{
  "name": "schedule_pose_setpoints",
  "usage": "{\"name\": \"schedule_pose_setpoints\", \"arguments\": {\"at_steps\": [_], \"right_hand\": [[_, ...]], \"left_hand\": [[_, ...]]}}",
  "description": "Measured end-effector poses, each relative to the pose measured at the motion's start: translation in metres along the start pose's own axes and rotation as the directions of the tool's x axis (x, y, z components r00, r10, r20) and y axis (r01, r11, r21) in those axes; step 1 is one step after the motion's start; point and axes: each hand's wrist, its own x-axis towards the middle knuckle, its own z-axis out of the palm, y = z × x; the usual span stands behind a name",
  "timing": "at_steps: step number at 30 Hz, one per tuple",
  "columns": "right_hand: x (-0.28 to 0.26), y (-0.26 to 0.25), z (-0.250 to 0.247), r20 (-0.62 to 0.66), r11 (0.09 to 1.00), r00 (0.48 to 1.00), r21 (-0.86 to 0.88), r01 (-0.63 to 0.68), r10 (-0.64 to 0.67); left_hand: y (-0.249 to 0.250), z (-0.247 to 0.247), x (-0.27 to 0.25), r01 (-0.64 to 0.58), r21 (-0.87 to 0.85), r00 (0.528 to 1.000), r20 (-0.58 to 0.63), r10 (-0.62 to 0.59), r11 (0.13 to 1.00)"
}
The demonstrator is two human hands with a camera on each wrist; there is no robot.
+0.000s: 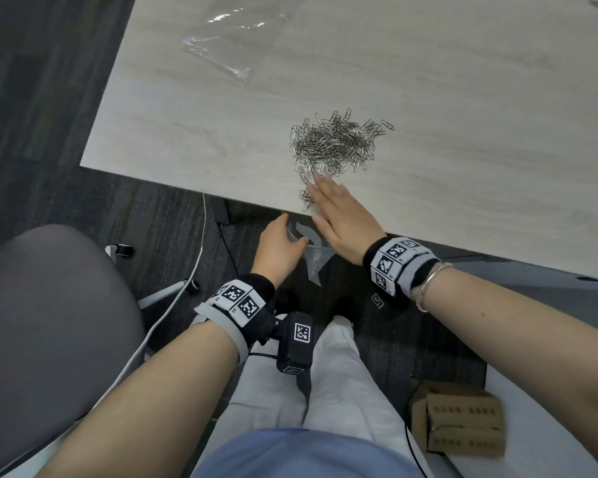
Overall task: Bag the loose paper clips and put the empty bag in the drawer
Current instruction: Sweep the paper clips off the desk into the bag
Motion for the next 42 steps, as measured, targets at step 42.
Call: {"name": "schedule_pose_setpoints", "arguments": {"at_steps": [42], "right_hand": [[0.022, 0.015, -0.015, 0.003, 0.986, 0.994, -0.129, -0.108, 0.109]], "left_hand": [[-0.009, -0.002, 0.009, -0.042, -0.046, 0.999, 0.029, 0.044, 0.998]]}}
